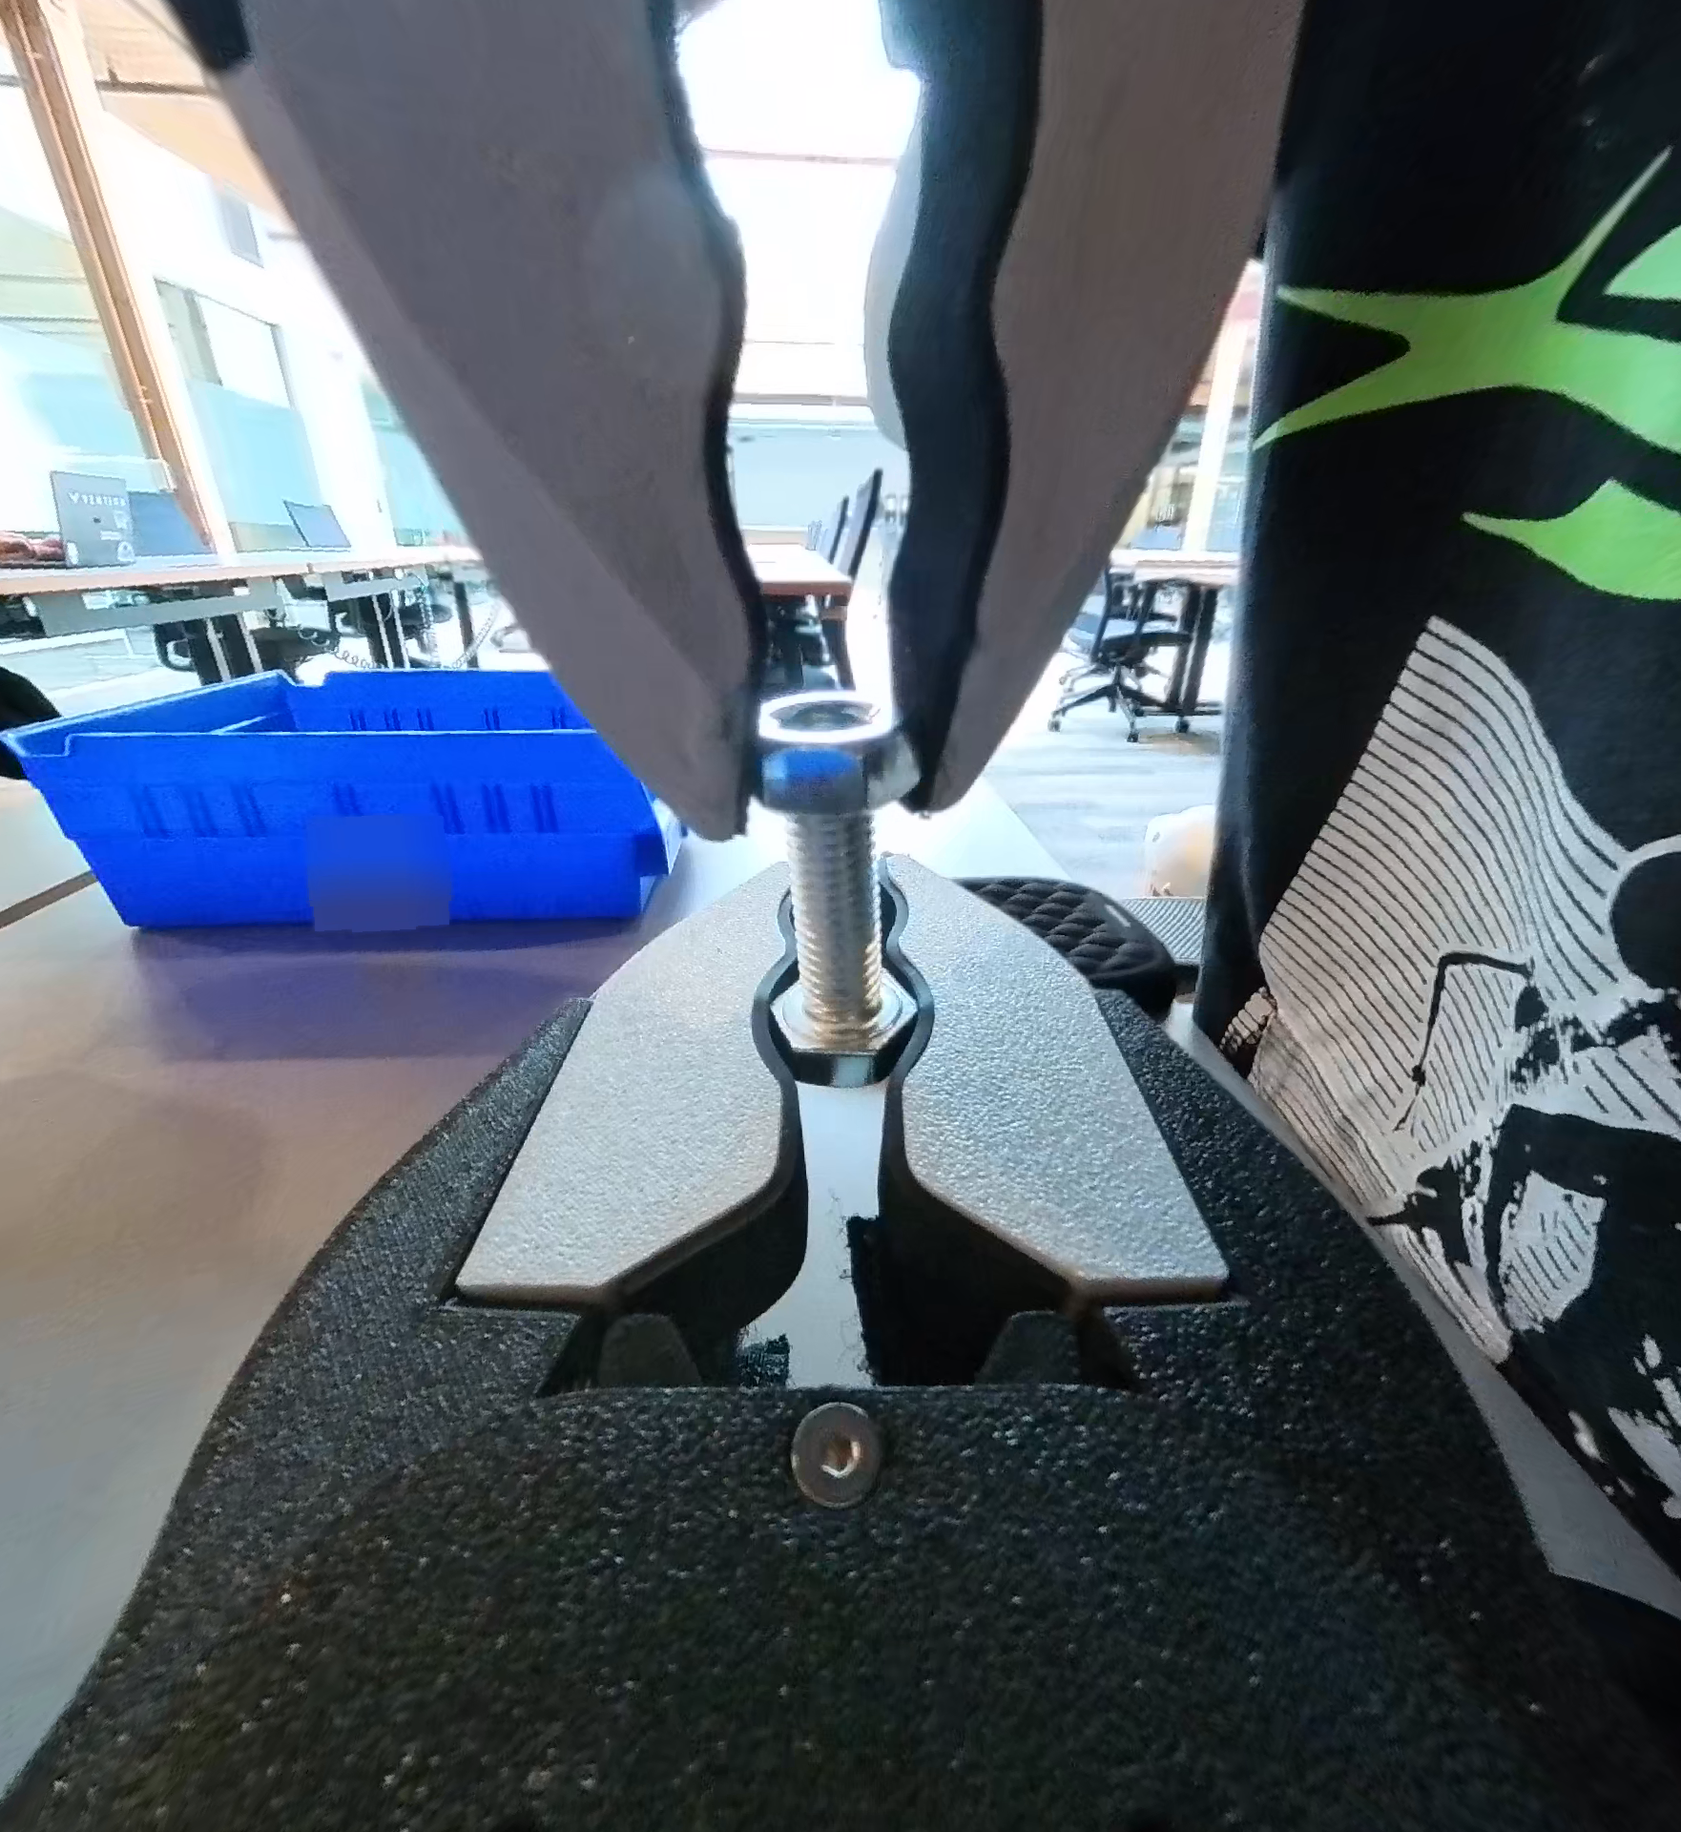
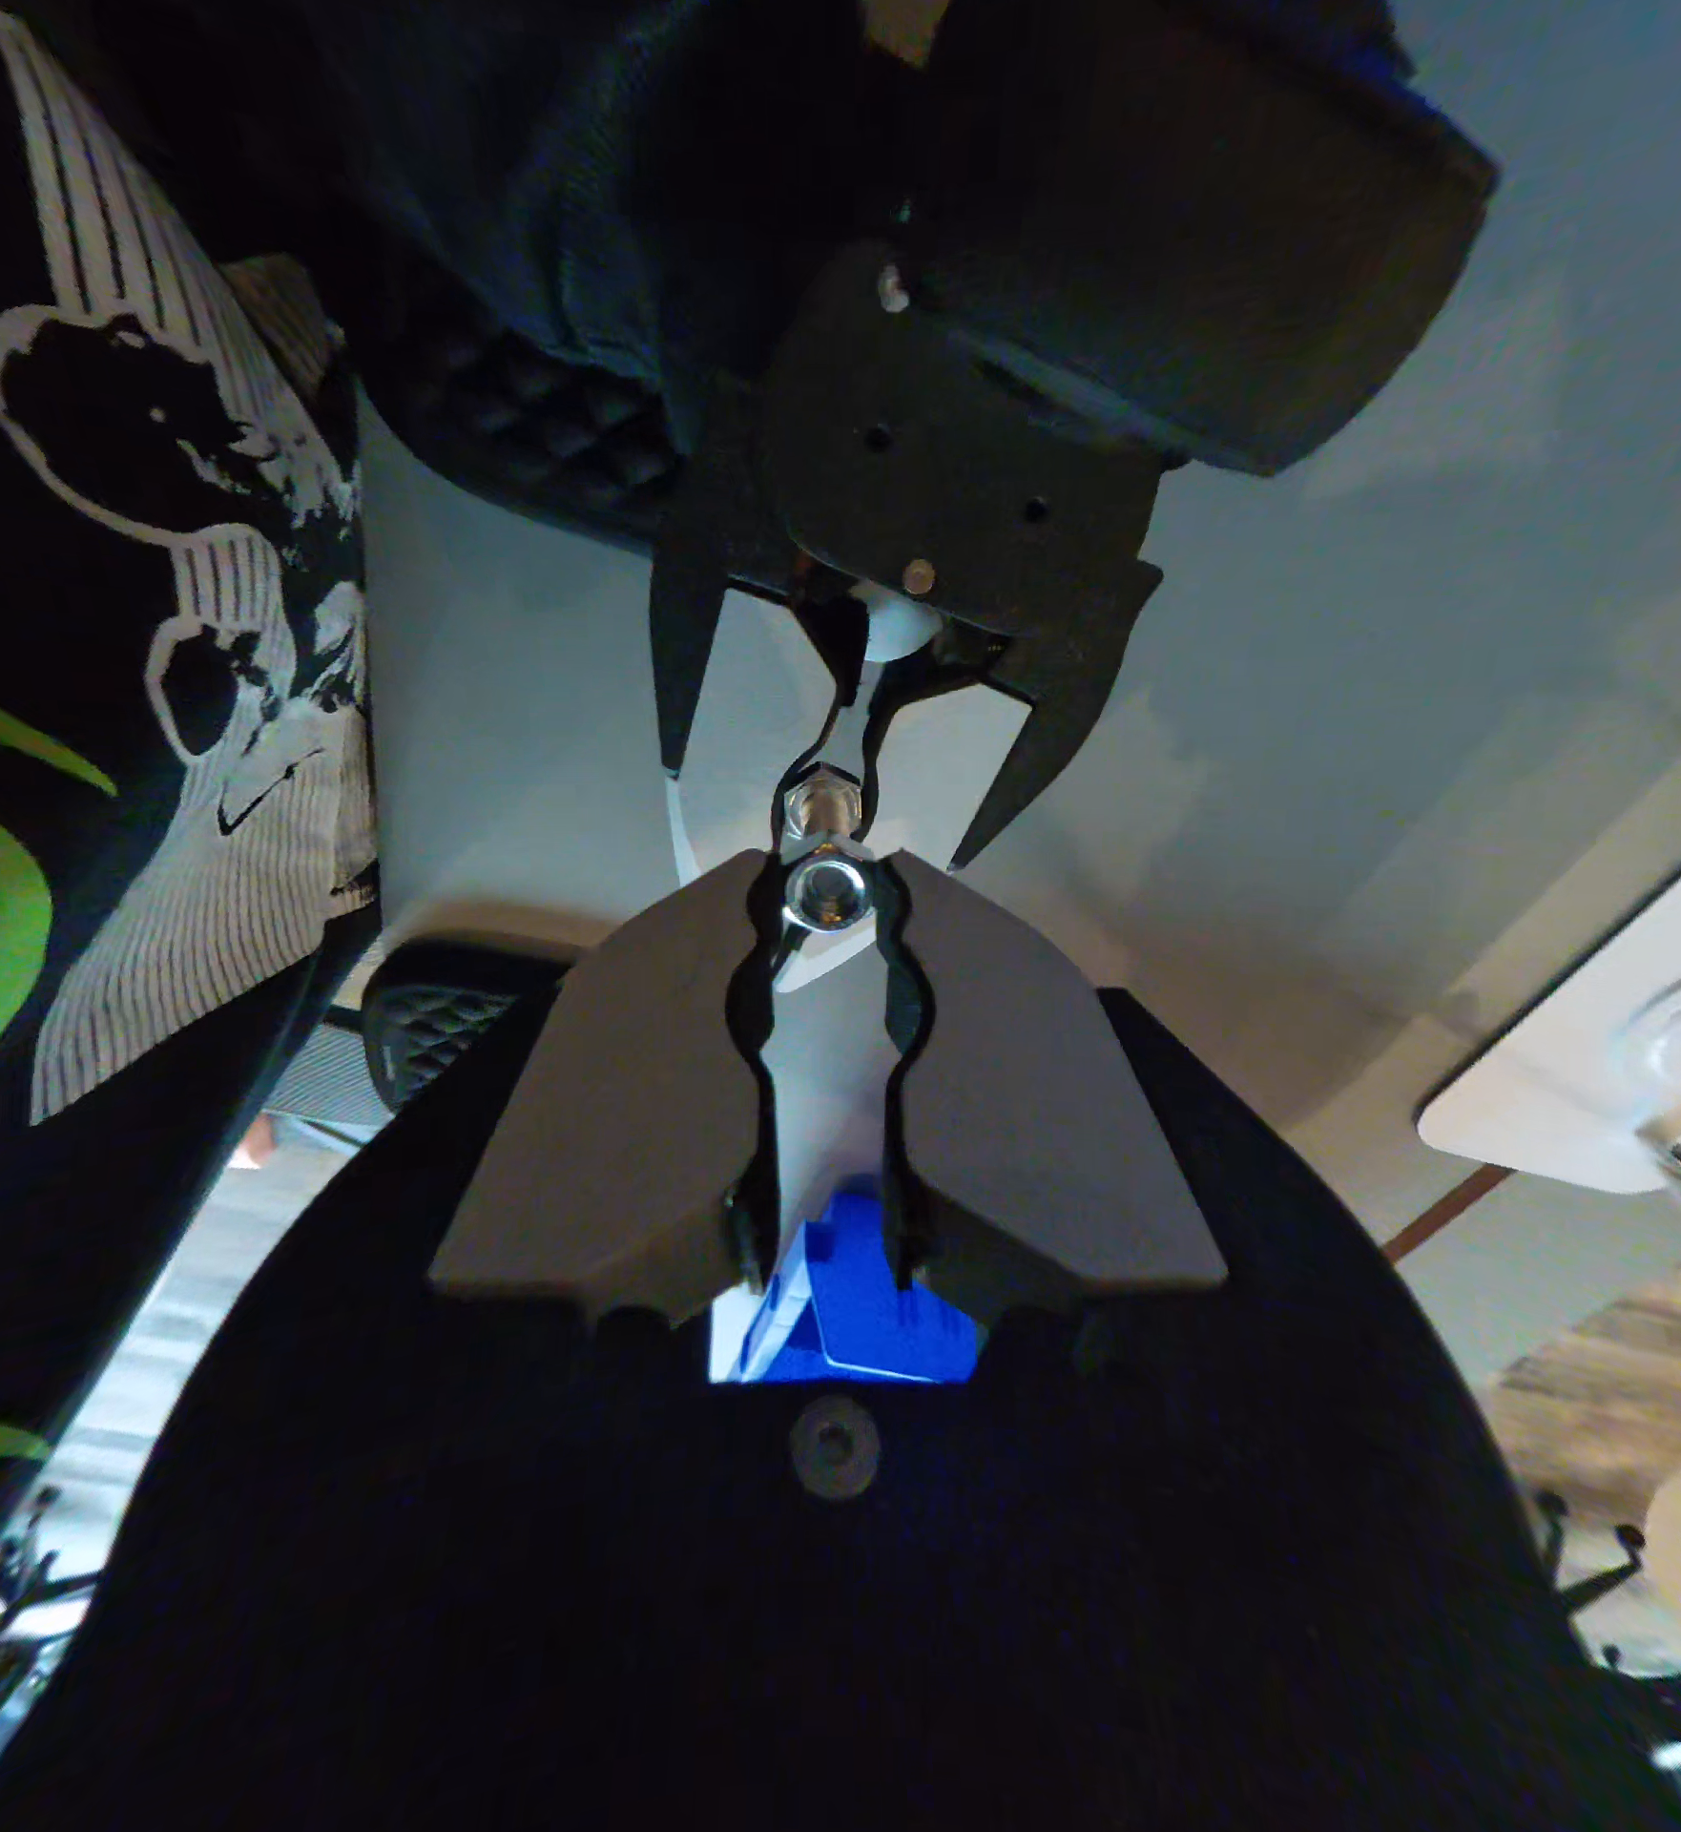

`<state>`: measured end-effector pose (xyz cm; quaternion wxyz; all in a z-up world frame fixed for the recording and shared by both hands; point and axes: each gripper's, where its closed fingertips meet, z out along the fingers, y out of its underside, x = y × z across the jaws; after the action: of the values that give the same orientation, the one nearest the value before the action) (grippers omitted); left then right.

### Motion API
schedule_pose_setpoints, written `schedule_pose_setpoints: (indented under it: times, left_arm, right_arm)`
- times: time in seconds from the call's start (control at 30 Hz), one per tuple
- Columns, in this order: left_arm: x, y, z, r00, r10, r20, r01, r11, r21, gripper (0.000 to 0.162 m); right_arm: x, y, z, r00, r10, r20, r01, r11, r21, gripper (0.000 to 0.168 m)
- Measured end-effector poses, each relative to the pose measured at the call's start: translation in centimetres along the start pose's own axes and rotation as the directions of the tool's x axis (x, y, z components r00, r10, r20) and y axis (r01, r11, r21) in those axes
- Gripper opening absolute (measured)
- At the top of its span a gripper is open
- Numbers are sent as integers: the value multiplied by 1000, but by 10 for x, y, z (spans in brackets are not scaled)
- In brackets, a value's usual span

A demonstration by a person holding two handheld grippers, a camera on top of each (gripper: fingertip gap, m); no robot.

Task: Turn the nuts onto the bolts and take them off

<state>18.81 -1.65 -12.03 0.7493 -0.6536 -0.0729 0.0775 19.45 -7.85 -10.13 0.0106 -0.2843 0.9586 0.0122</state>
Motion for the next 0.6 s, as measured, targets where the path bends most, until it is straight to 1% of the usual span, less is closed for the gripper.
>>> schedule_pose_setpoints:
  times: [0.03, 0.1, 0.13, 0.17, 0.2, 0.23, 0.27, 0.3, 0.33, 0.37, 0.43, 0.5, 0.6]
  left_arm:
    - [0, -2, -1, 1000, -2, -1, 2, 1000, 10, 11]
    - [-1, -4, -3, 1000, -7, 0, 7, 1000, 25, 11]
    - [0, -4, -3, 1000, -7, -2, 7, 1000, 26, 11]
    - [0, -4, -3, 1000, -5, -6, 5, 1000, 23, 11]
    - [1, -4, -2, 1000, -3, -12, 4, 1000, 20, 11]
    - [2, -3, -2, 1000, -2, -17, 2, 1000, 17, 11]
    - [3, -3, -2, 1000, -1, -21, 1, 1000, 15, 11]
    - [3, -3, -2, 1000, 0, -25, 0, 1000, 13, 11]
    - [4, -3, -2, 1000, 1, -26, -1, 1000, 12, 11]
    - [4, -2, -2, 1000, 1, -29, -1, 1000, 10, 11]
    - [5, -2, -1, 999, 4, -34, -4, 1000, 4, 11]
    - [6, 0, 0, 999, 8, -40, -8, 1000, -4, 11]
    - [6, 0, 0, 999, 7, -43, -7, 1000, -6, 11]
  right_arm:
    - [0, -1, 0, 1000, -4, -15, 4, 1000, 4, 20]
    - [-1, -1, -1, 999, -44, -13, 44, 999, 7, 47]
    - [-2, -2, -4, 992, -123, -8, 123, 992, 26, 48]
    - [-2, -4, -8, 969, -245, -24, 246, 968, 50, 49]
    - [-2, -5, -14, 920, -388, -47, 391, 918, 62, 51]
    - [-1, -6, -19, 839, -539, -78, 544, 837, 67, 53]
    - [-3, -7, -24, 723, -681, -113, 690, 721, 68, 54]
    - [-6, -6, -27, 587, -799, -135, 809, 584, 62, 53]
    - [-10, -6, -27, 472, -870, -143, 882, 466, 69, 50]
    - [-13, -5, -25, 406, -904, -132, 914, 399, 76, 47]
    - [-14, -2, -18, 369, -927, -66, 929, 365, 69, 48]
    - [-12, 2, -11, 304, -952, -26, 951, 302, 57, 46]
    - [-10, 5, -2, 258, -966, 7, 964, 257, 62, 39]
